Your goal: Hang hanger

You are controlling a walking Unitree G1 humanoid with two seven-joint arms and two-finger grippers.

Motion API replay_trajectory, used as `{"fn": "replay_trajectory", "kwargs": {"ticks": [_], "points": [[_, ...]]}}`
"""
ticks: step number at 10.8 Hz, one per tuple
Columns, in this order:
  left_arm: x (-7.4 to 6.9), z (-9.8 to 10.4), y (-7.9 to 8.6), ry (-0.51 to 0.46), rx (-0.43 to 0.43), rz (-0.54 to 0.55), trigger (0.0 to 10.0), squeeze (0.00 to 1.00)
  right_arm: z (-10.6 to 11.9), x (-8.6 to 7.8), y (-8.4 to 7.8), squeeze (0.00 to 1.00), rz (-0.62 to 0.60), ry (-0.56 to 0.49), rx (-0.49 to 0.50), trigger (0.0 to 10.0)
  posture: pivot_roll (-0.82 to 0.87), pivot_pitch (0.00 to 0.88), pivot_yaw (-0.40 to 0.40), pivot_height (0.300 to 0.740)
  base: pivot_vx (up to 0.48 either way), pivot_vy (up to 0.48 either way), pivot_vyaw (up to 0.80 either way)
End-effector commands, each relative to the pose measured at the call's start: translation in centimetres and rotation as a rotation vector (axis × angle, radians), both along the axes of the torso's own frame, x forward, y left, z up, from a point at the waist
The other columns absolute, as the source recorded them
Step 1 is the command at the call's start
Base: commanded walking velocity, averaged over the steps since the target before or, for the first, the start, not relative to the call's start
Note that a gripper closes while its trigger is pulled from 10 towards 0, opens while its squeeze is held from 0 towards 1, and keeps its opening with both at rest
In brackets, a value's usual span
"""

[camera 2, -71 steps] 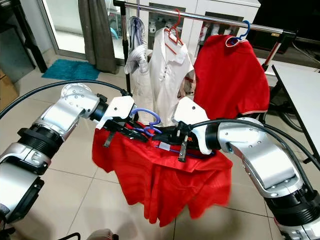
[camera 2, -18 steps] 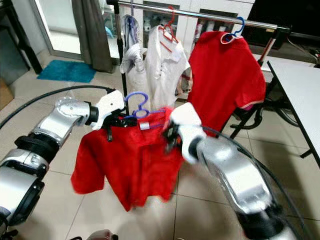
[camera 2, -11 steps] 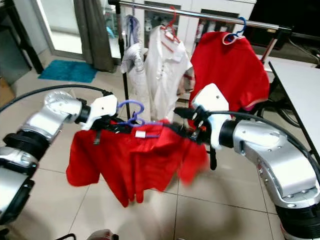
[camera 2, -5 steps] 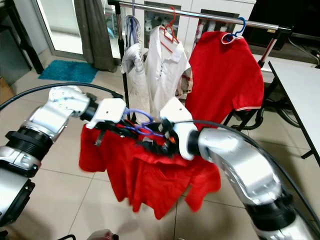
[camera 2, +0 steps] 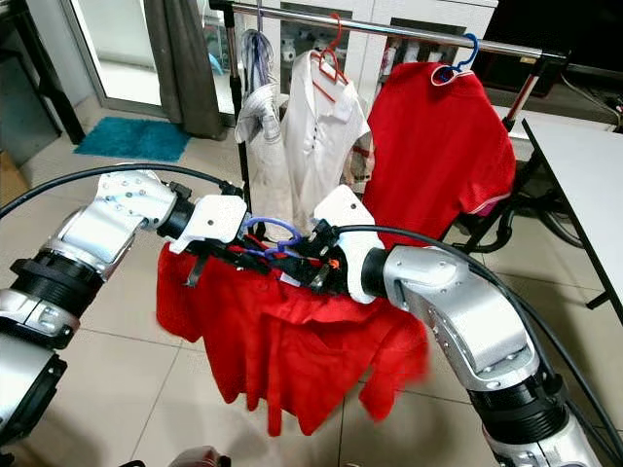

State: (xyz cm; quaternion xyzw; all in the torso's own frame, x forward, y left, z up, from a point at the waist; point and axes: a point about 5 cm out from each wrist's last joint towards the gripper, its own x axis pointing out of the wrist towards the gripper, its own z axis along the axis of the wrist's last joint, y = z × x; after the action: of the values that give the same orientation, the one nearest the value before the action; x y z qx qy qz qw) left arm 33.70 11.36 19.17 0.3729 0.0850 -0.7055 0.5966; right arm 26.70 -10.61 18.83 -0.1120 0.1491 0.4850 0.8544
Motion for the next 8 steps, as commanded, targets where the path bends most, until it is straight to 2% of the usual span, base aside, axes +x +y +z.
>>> {"fn": "replay_trajectory", "kwargs": {"ticks": [1,8], "points": [[-0.14,0.54,-0.39,-0.023,-0.009,-0.023,0.0,0.0,0.62,0.21,-0.25,0.0,-0.004,-0.013,0.018,0.0,0.06,0.0,-0.019,0.74,0.0,0.0,0.0],[0.22,0.95,-0.09,-0.039,-0.03,0.006,0.0,0.0,0.68,-0.28,-0.1,0.0,0.046,0.019,0.05,0.0,0.06,0.0,-0.018,0.74,0.0,0.0,0.0]]}}
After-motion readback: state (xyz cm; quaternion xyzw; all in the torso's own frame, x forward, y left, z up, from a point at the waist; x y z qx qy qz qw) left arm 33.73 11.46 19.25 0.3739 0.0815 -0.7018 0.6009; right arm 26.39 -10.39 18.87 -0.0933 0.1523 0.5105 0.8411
